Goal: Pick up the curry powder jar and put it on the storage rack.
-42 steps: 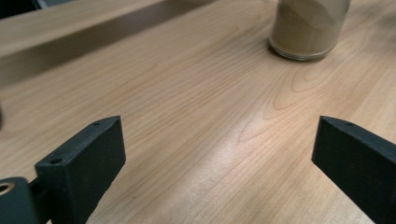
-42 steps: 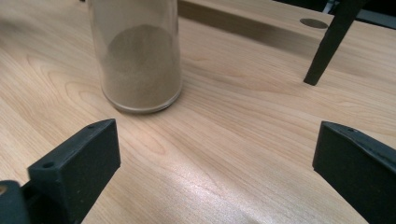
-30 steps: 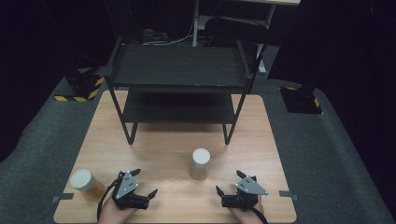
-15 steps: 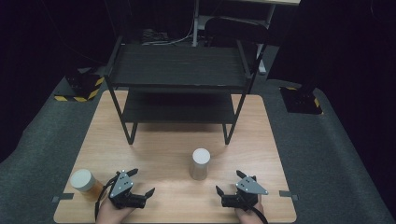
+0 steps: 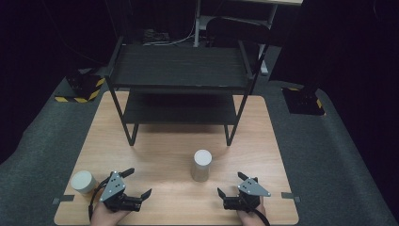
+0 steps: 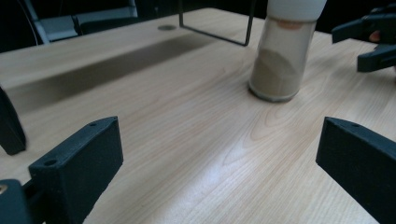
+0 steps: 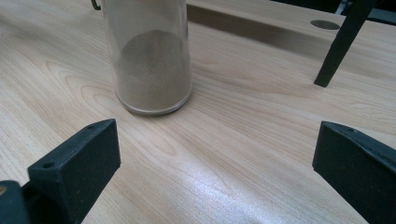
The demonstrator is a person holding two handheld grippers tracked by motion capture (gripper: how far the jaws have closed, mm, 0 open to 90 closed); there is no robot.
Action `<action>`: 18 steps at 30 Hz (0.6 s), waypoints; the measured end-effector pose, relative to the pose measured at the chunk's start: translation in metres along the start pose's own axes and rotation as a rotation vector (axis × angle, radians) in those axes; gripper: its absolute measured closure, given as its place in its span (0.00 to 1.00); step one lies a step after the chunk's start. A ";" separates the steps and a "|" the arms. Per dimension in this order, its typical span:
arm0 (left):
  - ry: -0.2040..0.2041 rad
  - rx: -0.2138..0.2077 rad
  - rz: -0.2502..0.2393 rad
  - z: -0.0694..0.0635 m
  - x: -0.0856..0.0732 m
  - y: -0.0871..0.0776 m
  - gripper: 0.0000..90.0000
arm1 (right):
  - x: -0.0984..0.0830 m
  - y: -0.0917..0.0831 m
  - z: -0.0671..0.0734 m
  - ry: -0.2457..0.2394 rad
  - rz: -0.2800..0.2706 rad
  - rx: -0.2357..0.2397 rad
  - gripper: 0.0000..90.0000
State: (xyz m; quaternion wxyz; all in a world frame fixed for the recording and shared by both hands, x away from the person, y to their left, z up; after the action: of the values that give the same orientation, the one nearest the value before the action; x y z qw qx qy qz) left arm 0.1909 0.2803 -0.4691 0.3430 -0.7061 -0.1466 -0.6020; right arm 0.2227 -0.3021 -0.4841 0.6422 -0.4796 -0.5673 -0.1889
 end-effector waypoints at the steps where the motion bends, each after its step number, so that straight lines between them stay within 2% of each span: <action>1: 0.000 0.000 0.000 0.000 0.000 0.000 0.01 | 0.000 0.000 0.000 0.000 0.000 0.000 0.00; 6: 0.023 0.020 -0.025 -0.003 0.008 -0.016 0.01 | 0.000 0.000 0.000 -0.002 0.002 0.002 0.00; 12: 0.004 0.042 -0.065 -0.005 0.015 -0.034 0.01 | 0.001 0.000 0.000 -0.005 0.005 0.003 0.00; 18: 0.013 0.072 -0.062 -0.008 0.023 -0.050 0.01 | 0.000 0.000 0.000 -0.004 0.002 0.004 0.00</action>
State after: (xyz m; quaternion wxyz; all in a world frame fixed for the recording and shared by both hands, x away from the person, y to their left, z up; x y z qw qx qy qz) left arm 0.1594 0.3061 -0.4321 0.3503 -0.6844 -0.1880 -0.6112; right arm 0.2231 -0.3020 -0.4838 0.6424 -0.4793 -0.5683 -0.1862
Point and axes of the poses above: each handheld gripper's, and its own axes: y roughly forward along the jaws, x roughly out of its top, z roughly to its left, the point moved 2 cm from there along y, roughly forward along the jaws, and after that the axes turned 7 degrees about -x, right-handed, at the moved point
